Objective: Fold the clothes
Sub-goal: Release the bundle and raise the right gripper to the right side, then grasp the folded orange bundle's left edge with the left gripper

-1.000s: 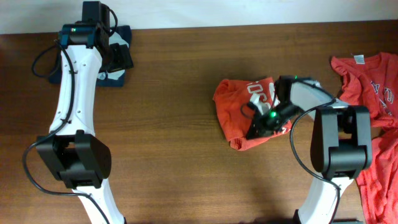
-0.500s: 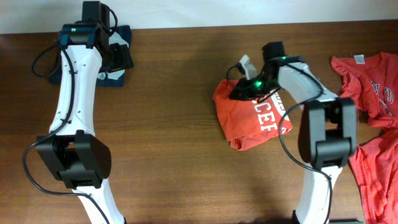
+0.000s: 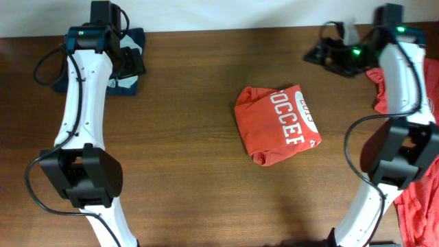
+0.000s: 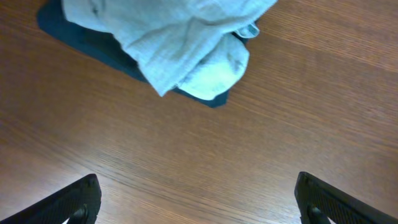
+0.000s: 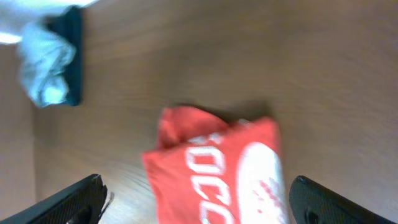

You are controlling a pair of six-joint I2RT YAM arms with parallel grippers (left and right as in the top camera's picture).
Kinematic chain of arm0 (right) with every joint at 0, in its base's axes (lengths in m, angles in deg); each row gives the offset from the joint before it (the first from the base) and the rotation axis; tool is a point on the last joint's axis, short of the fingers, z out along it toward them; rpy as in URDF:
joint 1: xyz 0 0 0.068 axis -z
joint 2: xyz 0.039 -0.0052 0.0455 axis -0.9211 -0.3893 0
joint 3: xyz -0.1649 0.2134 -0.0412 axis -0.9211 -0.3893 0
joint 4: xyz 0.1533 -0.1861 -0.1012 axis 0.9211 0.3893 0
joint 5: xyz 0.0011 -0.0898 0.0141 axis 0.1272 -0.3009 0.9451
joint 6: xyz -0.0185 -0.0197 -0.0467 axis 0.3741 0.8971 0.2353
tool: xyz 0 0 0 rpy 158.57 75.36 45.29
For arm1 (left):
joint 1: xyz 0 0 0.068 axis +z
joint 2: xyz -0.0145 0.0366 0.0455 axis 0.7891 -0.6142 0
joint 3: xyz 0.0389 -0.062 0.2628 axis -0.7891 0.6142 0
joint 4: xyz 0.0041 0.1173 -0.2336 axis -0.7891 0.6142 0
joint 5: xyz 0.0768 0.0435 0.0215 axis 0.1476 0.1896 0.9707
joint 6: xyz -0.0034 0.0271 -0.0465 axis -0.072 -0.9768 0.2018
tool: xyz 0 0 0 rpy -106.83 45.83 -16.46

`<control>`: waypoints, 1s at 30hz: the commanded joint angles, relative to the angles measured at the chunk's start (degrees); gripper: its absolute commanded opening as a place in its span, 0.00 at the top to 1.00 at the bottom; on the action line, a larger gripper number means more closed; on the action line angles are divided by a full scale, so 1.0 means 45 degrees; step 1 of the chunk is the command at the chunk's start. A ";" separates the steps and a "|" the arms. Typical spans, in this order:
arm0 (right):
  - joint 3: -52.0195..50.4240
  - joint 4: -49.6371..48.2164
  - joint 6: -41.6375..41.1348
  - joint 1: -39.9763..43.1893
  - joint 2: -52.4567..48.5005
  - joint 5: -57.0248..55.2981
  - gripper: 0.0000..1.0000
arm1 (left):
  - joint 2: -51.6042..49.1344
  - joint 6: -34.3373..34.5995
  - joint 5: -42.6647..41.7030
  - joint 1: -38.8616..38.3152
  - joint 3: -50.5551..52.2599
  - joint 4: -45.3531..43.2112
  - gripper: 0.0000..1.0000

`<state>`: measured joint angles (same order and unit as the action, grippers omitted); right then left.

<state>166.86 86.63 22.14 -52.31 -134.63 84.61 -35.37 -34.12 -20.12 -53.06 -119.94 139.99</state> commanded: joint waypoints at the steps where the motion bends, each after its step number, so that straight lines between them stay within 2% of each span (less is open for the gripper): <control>1: 0.0063 0.0641 0.0029 0.1287 0.0151 -0.2025 0.01 | -0.0063 -0.0053 0.0738 0.0000 -0.0039 -0.0049 0.01; 4: 0.0063 0.0636 0.0029 0.2341 0.0151 -0.3026 0.01 | -0.0063 0.0058 0.0539 -0.0010 -0.0039 -0.0588 0.01; 9: 0.0063 0.0636 0.0029 0.2914 0.0151 -0.3021 0.01 | -0.0063 0.0092 0.0015 -0.0015 -0.0039 -0.1967 0.01; 12: 0.0063 0.0636 0.0029 0.2973 0.0151 -0.3021 0.01 | -0.0063 -0.0175 -0.2783 -0.0073 -0.0039 -0.2210 0.01; 13: 0.0063 0.0636 0.0029 0.2968 0.0151 -0.3016 0.01 | -0.0083 -0.1001 -0.4566 -0.0185 -0.0029 -0.2200 0.04; 14: 0.0063 0.0636 0.0029 0.2968 0.0151 -0.3016 0.01 | -0.0151 -0.1384 -0.5309 -0.0335 -0.0019 -0.2234 0.04; 20: 0.0063 0.0636 0.0029 0.2968 0.0151 -0.3016 0.01 | -0.0845 -0.1583 -0.5328 -0.1705 -0.0015 -0.2176 0.04; 28: 0.0063 0.0636 0.0029 0.2968 0.0151 -0.3016 0.01 | -0.2759 -0.1651 -0.5323 -0.4648 -0.0015 -0.2497 0.03; 30: 0.0063 0.0636 0.0029 0.2968 0.0151 -0.3016 0.01 | -0.3317 -0.2375 -0.5323 -0.5435 -0.0015 -0.2735 0.01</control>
<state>166.82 89.30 22.14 -38.99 -134.63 71.76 -46.43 -40.57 -42.85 -72.71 -119.92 128.80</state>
